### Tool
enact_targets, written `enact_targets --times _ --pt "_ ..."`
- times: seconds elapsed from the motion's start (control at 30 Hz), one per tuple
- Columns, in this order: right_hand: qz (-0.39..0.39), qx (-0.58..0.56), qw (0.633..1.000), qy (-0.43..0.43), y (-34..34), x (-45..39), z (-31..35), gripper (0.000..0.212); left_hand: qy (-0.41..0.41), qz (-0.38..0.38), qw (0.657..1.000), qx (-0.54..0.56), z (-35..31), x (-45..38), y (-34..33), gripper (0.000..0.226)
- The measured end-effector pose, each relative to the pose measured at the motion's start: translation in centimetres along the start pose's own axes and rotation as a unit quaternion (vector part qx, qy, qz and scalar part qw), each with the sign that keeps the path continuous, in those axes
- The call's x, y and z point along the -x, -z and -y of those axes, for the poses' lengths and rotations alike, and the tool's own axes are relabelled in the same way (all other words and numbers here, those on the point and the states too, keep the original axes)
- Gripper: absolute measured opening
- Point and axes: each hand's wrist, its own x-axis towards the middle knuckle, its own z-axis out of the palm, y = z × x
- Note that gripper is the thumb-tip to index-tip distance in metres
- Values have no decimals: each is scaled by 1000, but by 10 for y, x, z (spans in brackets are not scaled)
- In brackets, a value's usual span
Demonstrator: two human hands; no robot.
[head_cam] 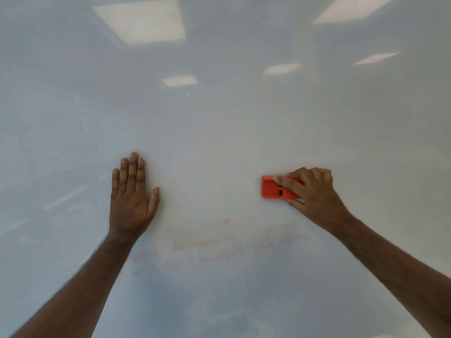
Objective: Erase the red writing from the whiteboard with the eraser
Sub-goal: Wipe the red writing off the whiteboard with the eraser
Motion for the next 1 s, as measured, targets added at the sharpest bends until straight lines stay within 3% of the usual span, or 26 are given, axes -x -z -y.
enact_targets --times 0.13,0.23,0.43,0.6,0.77,0.9,1.0 --pt "33 11 998 60 -16 46 12 53 -2 -3 1000 2 1 1 0 79" --pt "69 19 996 58 -24 87 6 70 -3 -2 1000 0 2 0 -1 79" --pt "63 19 997 -31 -8 94 -34 79 -2 -7 1000 -3 2 1 -3 79" --pt "-6 -19 994 -105 4 41 -37 62 4 -11 1000 -5 -3 1 -3 77" --pt "-11 -37 999 -27 -10 5 22 54 3 -4 1000 -1 -3 1 1 78" --pt "37 -23 994 96 -39 39 67 51 -1 -6 1000 -3 1 2 0 78" --pt "77 -22 990 120 -46 77 65 47 -10 -9 1000 -9 5 3 -2 78"
